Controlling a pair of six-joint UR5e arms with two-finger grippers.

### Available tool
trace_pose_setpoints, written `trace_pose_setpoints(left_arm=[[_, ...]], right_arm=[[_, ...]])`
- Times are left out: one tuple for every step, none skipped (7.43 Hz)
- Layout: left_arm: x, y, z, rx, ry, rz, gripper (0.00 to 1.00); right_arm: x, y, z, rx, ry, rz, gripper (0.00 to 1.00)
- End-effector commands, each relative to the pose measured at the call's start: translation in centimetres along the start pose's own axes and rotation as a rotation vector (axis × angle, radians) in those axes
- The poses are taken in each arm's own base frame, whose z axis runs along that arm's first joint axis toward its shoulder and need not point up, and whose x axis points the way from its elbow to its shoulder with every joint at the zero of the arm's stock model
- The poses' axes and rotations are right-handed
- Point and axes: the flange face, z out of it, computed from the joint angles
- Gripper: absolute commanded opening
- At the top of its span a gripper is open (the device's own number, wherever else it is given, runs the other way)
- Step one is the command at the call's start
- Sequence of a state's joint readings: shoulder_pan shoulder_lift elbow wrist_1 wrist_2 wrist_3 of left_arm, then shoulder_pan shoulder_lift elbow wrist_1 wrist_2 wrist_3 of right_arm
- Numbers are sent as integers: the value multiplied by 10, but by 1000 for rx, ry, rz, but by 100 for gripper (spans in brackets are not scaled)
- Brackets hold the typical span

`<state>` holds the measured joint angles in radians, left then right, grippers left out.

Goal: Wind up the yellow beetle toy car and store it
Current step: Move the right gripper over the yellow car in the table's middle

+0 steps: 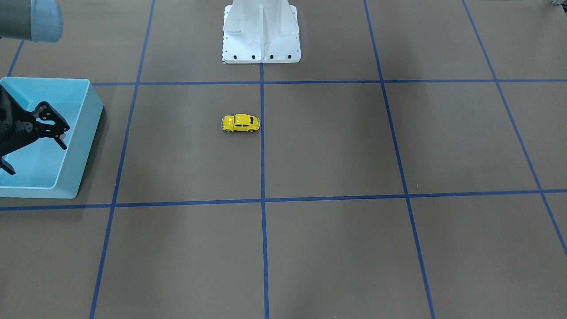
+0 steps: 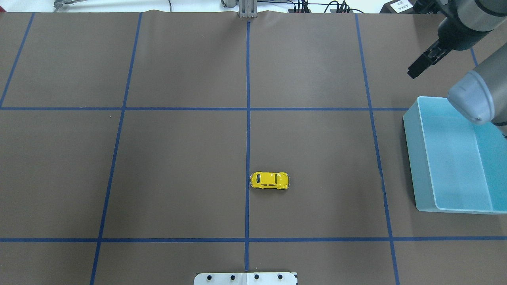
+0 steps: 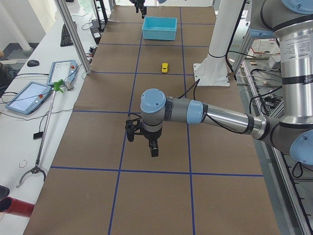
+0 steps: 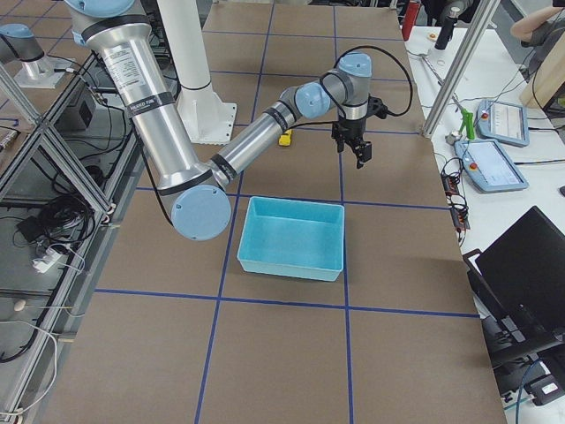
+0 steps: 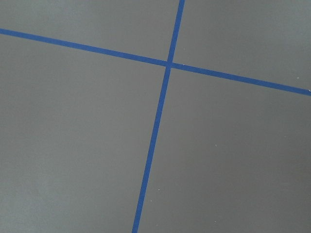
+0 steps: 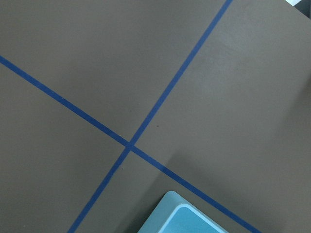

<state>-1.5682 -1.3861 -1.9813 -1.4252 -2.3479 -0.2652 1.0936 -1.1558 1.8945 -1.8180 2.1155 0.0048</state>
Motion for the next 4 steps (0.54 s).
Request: trace_pose_setpoints(left_arm=[[-7, 0, 6, -13, -3, -15, 100], [-9, -1, 8, -18, -4, -19, 100], [-9, 0, 9, -22, 3, -22, 100], [-5, 1, 8, -30, 40, -23, 100]], right_arm=[[-50, -18, -4, -11, -34, -62, 100], [-69, -26, -11, 9, -69, -92, 100], [-82, -39, -15, 8, -155, -100, 100], [-98, -55, -26, 29, -185, -126, 100]])
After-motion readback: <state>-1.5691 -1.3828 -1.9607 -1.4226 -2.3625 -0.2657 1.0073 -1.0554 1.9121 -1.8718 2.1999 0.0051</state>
